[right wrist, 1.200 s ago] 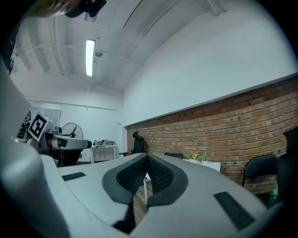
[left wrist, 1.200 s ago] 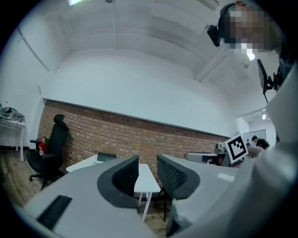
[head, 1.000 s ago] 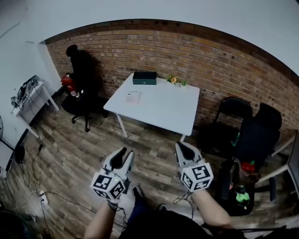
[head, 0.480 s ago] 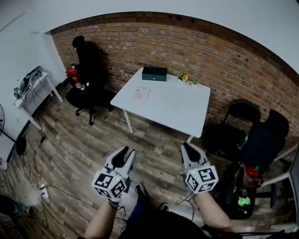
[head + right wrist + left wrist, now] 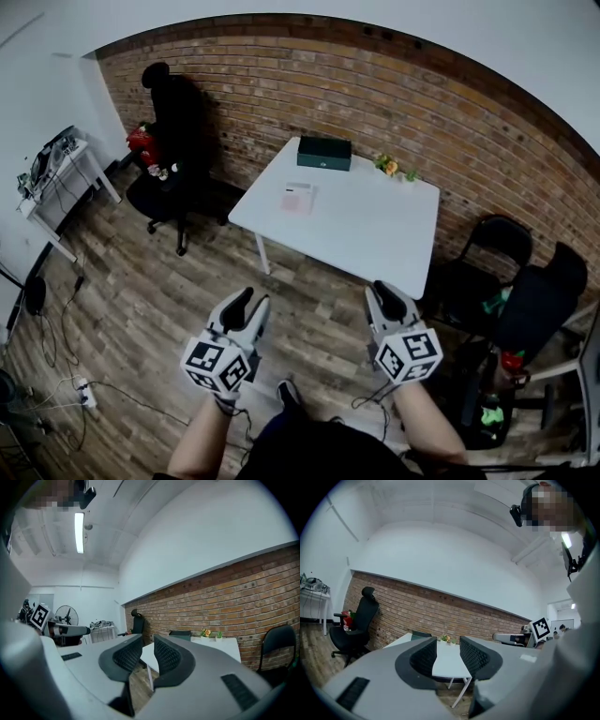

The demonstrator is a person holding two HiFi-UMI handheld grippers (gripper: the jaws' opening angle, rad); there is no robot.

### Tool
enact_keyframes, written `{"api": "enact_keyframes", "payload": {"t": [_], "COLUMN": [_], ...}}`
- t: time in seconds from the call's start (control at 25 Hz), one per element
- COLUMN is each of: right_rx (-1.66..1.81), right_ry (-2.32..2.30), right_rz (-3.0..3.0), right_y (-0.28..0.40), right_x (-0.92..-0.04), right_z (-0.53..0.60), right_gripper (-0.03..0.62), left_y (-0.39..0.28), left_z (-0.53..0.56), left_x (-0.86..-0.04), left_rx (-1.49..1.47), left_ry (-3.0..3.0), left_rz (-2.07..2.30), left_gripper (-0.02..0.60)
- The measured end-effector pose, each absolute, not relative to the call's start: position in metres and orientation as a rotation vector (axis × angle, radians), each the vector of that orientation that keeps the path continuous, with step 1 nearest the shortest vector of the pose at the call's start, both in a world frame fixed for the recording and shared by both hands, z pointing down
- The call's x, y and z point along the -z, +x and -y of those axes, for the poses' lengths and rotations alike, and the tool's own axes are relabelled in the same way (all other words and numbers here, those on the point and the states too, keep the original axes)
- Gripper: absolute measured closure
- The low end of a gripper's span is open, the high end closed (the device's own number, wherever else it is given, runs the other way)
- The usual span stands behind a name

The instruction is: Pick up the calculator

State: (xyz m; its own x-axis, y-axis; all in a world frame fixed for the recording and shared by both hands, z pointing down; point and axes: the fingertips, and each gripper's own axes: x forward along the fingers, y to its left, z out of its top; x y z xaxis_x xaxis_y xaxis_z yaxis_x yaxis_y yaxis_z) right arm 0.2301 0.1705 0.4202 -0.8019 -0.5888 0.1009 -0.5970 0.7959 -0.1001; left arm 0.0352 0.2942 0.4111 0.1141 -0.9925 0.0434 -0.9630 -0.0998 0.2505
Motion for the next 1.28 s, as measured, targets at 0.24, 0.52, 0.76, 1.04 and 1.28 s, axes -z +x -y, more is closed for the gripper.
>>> {"api": "enact_keyframes", "payload": {"t": [0.24,0.52,0.76,1.04,1.28], "right_rx": [-0.193,-0.232,-0.290,-0.348,-0.429], "right_ry": [0.983,0.984,0.943,0.866,0.811], "right_rz": [2.899,2.869,2.861,2.922,2.932], "right_y": [0.175,0.137,0.100,0.043,0.014], "right_x": [-0.414,-0.427,-0.450,-0.459,-0.474], "right_z": [-0.145,-0.122,-0.081,-0.011,0.069], "right_gripper": [0.505,0.502,0.499,0.500,0.500], "left_y": [-0.021,-0.063,-0.087,-0.125,-0.150], "left_z": [-0.265,-0.242,-0.202,-0.139,-0.055], "left_x": [-0.416,-0.433,-0.450,-0.437,-0.438], "left_rx": [0.213,0.216,0.193,0.139,0.075], "left_ry": [2.187,2.149,2.132,2.160,2.129], "left_rz": [1.892,1.865,1.848,1.880,1.887], "left_gripper": [0.437,0.437,0.436,0.436,0.436]}}
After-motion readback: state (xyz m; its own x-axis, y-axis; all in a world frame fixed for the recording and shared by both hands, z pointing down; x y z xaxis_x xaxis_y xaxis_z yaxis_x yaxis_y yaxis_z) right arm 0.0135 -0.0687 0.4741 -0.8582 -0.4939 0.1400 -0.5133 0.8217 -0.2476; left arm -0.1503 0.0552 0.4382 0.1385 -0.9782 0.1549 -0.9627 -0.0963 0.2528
